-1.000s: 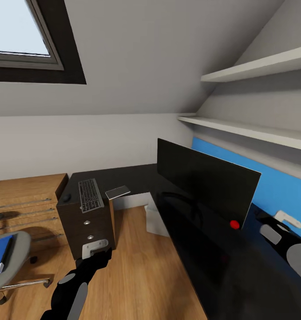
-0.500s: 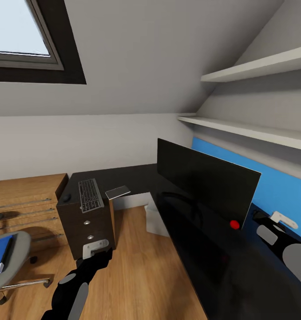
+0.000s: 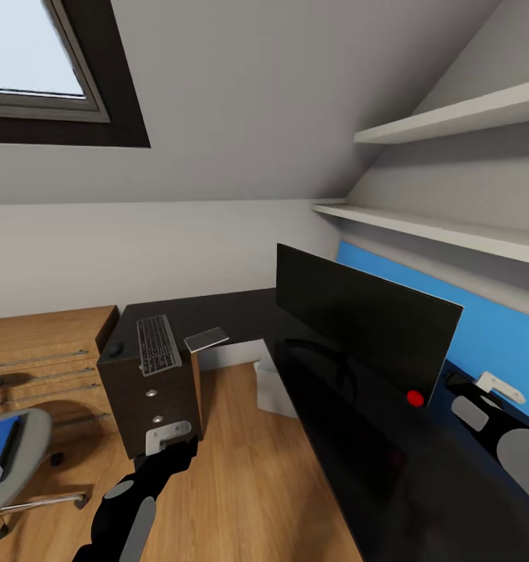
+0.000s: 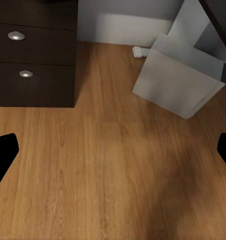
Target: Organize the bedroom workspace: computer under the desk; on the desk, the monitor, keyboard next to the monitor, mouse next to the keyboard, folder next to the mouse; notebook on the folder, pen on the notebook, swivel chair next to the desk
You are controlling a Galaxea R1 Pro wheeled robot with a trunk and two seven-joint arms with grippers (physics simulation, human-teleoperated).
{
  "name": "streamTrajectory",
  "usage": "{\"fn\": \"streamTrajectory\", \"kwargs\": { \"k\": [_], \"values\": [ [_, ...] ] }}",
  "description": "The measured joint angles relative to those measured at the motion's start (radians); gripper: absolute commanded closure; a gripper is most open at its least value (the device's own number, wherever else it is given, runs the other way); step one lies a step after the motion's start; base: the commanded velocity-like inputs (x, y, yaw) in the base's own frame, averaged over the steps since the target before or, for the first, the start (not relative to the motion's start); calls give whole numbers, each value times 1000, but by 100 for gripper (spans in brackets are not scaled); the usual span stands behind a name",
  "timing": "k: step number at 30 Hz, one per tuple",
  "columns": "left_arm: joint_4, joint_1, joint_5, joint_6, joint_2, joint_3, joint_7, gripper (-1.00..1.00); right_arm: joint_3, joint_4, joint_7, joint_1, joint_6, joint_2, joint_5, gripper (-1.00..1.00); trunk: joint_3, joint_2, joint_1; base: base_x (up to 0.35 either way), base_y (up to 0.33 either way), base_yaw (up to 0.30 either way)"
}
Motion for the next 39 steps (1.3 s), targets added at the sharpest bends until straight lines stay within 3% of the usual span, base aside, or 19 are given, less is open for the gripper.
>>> {"fn": "streamTrajectory", "kwargs": {
  "k": [39],
  "values": [
    [2,0,0,1,0,-1,0,-100,-2,19,6,0,-5,-3,1,-100,0,0,0,25,0,0]
  ]
}}
